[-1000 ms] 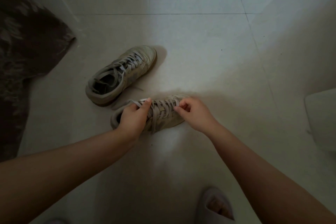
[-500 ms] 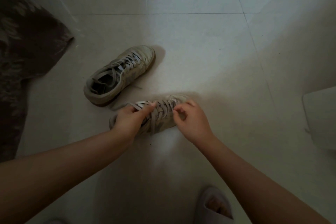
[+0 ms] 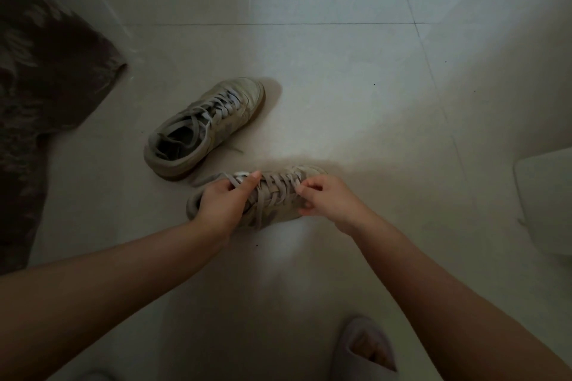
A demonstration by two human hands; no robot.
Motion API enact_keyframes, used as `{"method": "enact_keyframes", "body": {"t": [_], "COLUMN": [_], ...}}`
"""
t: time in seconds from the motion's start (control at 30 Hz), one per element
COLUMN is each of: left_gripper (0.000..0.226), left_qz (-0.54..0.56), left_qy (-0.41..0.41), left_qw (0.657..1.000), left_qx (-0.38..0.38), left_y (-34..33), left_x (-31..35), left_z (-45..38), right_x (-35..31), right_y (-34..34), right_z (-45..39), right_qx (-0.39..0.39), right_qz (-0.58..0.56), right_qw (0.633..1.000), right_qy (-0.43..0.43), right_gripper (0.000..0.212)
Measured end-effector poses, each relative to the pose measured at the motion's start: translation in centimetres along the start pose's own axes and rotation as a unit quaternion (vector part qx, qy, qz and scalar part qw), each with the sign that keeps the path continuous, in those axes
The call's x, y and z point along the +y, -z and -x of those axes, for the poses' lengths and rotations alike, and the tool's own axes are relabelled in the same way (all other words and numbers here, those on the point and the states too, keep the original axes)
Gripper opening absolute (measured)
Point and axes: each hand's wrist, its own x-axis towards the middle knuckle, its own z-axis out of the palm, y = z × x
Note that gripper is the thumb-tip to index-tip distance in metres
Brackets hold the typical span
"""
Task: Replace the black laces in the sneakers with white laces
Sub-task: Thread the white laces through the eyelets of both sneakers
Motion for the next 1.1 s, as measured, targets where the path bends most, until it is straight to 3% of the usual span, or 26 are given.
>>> {"method": "enact_keyframes", "body": {"t": [0.17, 0.27, 0.4, 0.53, 0.67, 0.77, 1.0, 1.1], "left_gripper": [0.023, 0.022, 0.023, 0.023, 0.024, 0.024, 0.025, 0.025], "left_qz": [-0.023, -0.011, -0.019, -0.035, -0.058, -0.065, -0.108, -0.116], "left_qy": [-0.008, -0.005, -0.011, -0.018, -0.034, -0.036, -0.053, -0.067], "left_qw": [1.0, 1.0, 1.0, 0.999, 0.998, 0.997, 0.993, 0.991], "left_qx": [-0.011, -0.012, -0.008, -0.003, 0.006, 0.011, 0.003, -0.001], "left_y": [0.0, -0.1, -0.1, -0.2, -0.4, -0.5, -0.1, -0.1], "left_x": [0.2, 0.2, 0.1, 0.0, 0.1, 0.1, 0.0, 0.0], "left_z": [-0.1, -0.1, 0.0, 0.0, 0.0, 0.0, 0.0, -0.1], "right_x": [-0.1, 0.4, 1.0, 0.8, 0.0, -0.2, -0.2, 0.1], "right_y": [0.0, 0.3, 0.4, 0.1, -0.6, -1.1, -0.1, 0.0], "right_z": [-0.2, -0.1, -0.4, -0.3, 0.2, -0.1, -0.7, -0.8], "right_qx": [-0.005, -0.007, 0.08, 0.181, 0.191, 0.189, 0.069, 0.061], "right_qz": [-0.099, -0.095, 0.097, 0.246, 0.35, 0.301, 0.077, 0.154], "right_qw": [0.995, 0.995, 0.988, 0.92, 0.889, 0.915, 0.991, 0.981], "right_qy": [-0.03, -0.006, 0.088, 0.244, 0.225, 0.19, 0.087, 0.096], "right_gripper": [0.024, 0.024, 0.016, 0.007, 0.011, 0.012, 0.023, 0.029]}}
